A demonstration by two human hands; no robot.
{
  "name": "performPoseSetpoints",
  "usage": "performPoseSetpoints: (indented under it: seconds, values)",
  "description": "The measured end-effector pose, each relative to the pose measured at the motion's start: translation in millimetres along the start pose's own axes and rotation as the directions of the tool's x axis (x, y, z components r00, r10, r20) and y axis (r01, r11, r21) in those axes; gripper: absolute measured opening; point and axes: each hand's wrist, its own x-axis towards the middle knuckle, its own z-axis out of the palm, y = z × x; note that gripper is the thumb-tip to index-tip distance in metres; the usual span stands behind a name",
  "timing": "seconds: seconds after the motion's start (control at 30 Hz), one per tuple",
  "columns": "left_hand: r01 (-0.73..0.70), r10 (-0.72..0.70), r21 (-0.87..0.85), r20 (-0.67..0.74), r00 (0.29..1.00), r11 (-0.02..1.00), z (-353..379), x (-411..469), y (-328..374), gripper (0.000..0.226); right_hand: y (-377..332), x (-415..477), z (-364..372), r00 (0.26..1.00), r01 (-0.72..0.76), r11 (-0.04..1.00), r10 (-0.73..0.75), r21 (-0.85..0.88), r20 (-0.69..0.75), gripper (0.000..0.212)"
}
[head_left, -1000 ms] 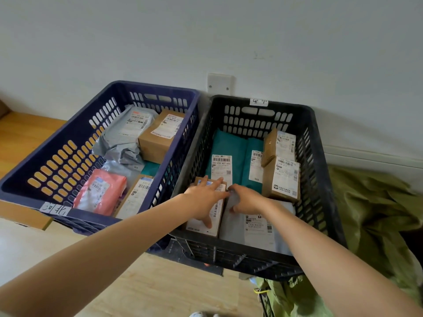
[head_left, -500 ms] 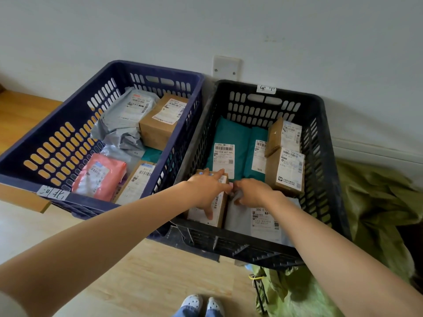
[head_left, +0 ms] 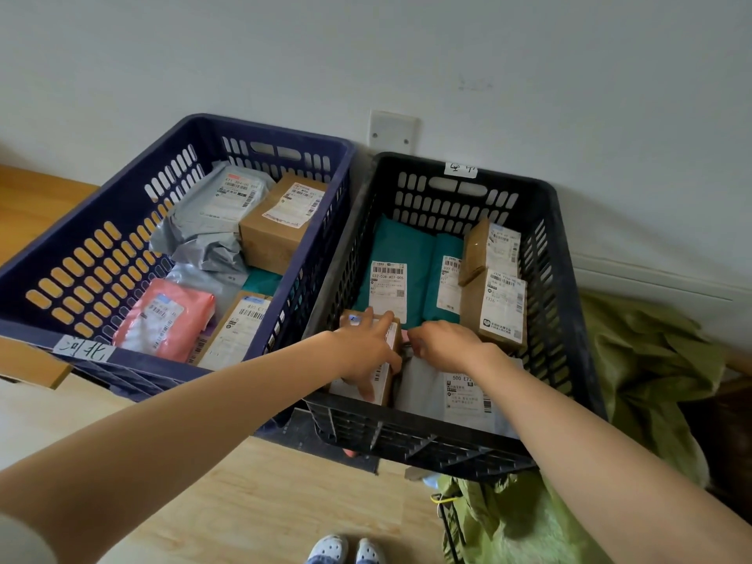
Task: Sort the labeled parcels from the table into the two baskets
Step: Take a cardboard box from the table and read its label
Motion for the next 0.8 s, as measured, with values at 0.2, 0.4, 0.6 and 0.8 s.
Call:
performPoseSetpoints:
  seconds: [0.2, 0.4, 0.6, 0.8]
  values:
    - [0.038, -0.036, 0.035, -0.07, 0.997, 0.999, 1.1, 14.4, -1.3, 0.101, 0.5, -2.5, 2.0, 0.999, -0.02, 1.0, 0.02, 0.02, -0.03, 0.011]
    - [0.066, -0.075, -0.119, -0.073, 0.995, 0.991, -1.2, 9.4, -7.4, 0.113, 8.8, -11.5, 9.9, 1.0, 0.015, 0.999, -0.014, 0.049, -0.023, 0.04]
    - [0.001, 0.006, -0.104, 0.062, 0.998, 0.995, -1.2, -4.7, -1.8, 0.056, 18.6, -24.1, 11.9, 0.96, 0.182, 0.972, -0.208, -0.147, -0.185, 0.072]
    - [-0.066, 0.072, -0.065, 0.097, 0.993, 0.996, 5.9, -2.4, -8.5, 0.075, 10.2, -15.9, 18.3, 0.936, 0.288, 0.887, -0.34, -0.362, -0.089, 0.075]
